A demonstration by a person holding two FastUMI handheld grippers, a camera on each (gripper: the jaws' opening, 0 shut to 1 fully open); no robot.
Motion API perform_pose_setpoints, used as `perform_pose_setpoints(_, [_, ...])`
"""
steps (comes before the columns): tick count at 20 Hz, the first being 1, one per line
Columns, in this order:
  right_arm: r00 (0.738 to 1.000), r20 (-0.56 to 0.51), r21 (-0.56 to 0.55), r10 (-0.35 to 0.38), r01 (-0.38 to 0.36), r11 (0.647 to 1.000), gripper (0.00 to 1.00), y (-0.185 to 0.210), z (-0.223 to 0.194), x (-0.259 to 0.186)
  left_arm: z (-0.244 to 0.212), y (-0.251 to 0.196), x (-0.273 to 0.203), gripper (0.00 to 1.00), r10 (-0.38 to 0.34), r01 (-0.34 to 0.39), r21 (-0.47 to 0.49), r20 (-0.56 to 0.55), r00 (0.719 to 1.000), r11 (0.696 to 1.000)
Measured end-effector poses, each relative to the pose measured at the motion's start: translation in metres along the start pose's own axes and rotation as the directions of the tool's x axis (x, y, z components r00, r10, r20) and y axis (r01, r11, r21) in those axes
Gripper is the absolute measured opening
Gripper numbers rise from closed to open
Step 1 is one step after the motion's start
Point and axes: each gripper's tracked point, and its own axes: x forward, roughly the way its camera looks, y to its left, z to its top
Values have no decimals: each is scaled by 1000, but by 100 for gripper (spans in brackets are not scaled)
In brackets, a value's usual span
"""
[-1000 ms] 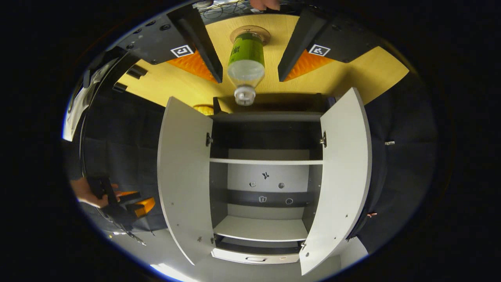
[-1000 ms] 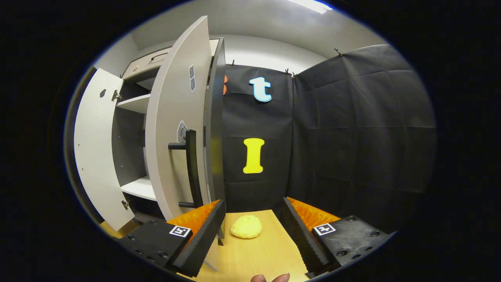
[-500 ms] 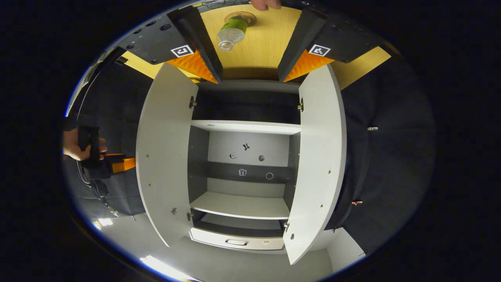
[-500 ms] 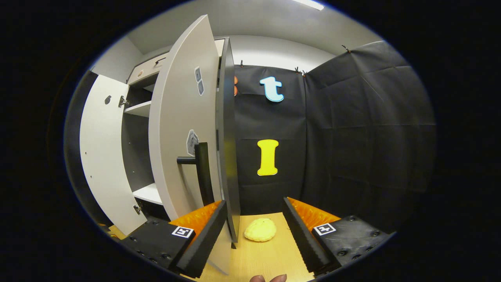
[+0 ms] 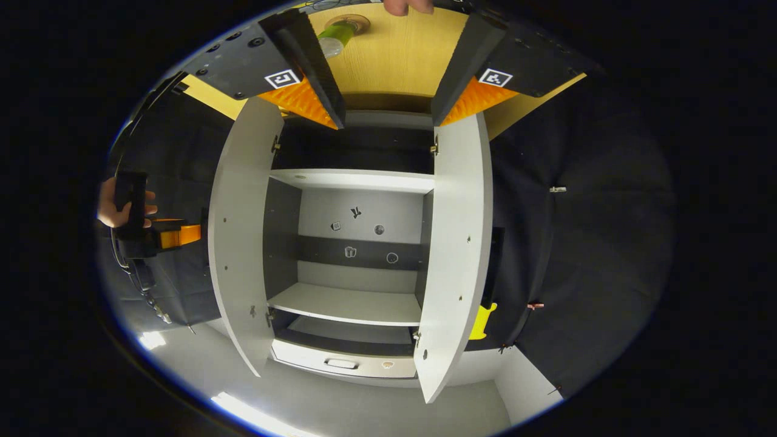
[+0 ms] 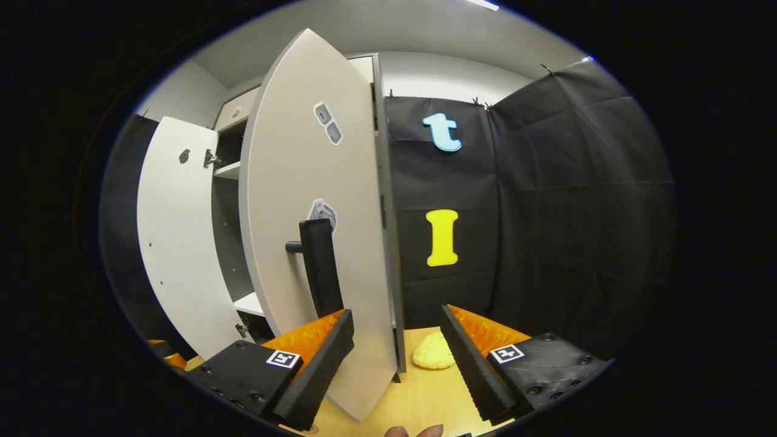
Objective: Grasp the bottle in the cabinet with the left hand and place it on the coaster, then close the right door with the right hand and the left door with the left hand.
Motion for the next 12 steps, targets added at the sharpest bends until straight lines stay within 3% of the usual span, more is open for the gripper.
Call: perform_pose_setpoints(12, [998,-3,5,64,-64,998,98,87,-12,44,35,66,11,91,77,-77,-24,-21,997,997])
